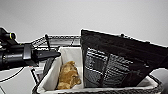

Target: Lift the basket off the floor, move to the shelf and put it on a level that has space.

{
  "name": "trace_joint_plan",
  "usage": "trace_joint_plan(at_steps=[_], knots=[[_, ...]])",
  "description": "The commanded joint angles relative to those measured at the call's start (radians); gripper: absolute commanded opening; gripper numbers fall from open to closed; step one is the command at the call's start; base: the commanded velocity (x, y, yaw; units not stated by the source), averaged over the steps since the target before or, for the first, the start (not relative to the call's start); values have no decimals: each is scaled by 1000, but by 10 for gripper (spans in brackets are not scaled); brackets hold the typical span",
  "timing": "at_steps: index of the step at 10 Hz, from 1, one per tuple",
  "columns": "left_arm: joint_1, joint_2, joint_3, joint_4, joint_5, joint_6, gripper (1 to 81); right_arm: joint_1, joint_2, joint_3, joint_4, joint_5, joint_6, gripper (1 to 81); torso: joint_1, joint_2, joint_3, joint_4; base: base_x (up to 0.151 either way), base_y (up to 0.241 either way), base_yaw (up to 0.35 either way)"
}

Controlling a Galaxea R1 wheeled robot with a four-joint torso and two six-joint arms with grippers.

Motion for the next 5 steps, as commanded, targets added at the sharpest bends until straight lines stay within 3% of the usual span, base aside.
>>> trace_joint_plan(at_steps=[1,5], knots=[[-214,53,-92,-74,-50,-20,10,242,32,-73,114,-2,0,10,0,0,0,0,0,0,0],[-300,115,-164,-142,-32,-20,10,357,90,-147,190,-36,0,10,0,0,0,0,0,0,0]])
